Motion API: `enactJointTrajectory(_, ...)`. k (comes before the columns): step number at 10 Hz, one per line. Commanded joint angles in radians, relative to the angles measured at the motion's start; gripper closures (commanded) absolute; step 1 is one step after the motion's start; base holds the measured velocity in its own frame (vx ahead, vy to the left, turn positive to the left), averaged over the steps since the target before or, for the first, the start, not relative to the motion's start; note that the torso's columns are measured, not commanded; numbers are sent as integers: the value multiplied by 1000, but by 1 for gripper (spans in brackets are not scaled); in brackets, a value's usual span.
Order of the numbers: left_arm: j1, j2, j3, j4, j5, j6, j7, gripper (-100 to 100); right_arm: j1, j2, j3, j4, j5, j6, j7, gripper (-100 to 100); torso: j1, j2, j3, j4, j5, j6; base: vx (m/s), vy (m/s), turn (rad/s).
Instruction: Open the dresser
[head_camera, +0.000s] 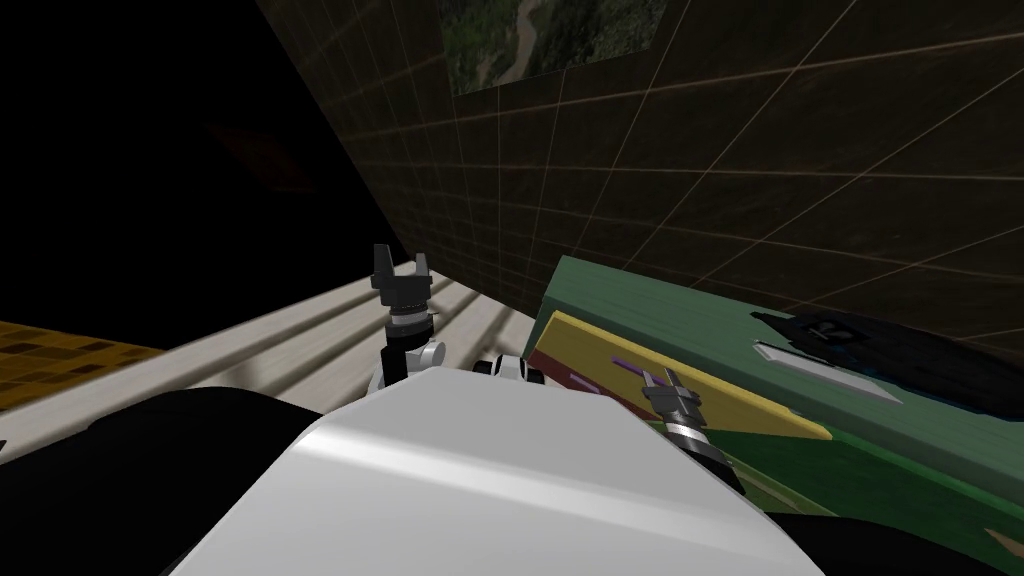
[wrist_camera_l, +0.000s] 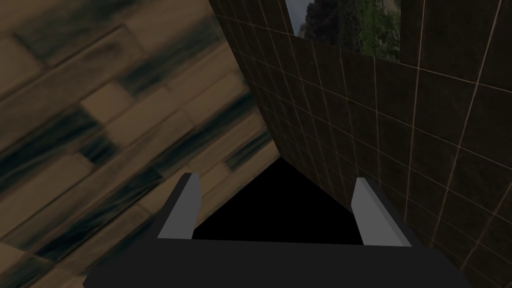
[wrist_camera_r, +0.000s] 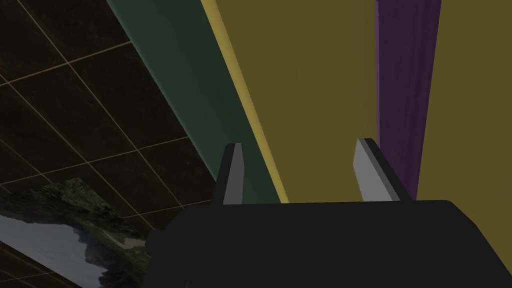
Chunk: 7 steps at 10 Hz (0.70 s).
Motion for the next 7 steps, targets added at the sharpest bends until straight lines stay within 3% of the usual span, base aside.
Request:
enactJointTrajectory(1, 0, 0, 0, 0, 0, 0, 0, 0, -23, -13, 14, 18, 13, -17, 53, -100, 1, -1, 0, 0, 0, -1, 5, 36, -55)
enactJointTrajectory(3, 0, 0, 0, 0, 0, 0, 0, 0, -45, -20, 14, 29, 20, -28, 99, -100, 2, -1, 0, 0, 1, -1, 13, 50, -56)
enactJointTrajectory(7, 0, 0, 0, 0, 0, 0, 0, 0, -70, 44, 13, 41, 30, -40, 154, -100, 1, 0, 0, 0, -1, -2, 4, 43, -36)
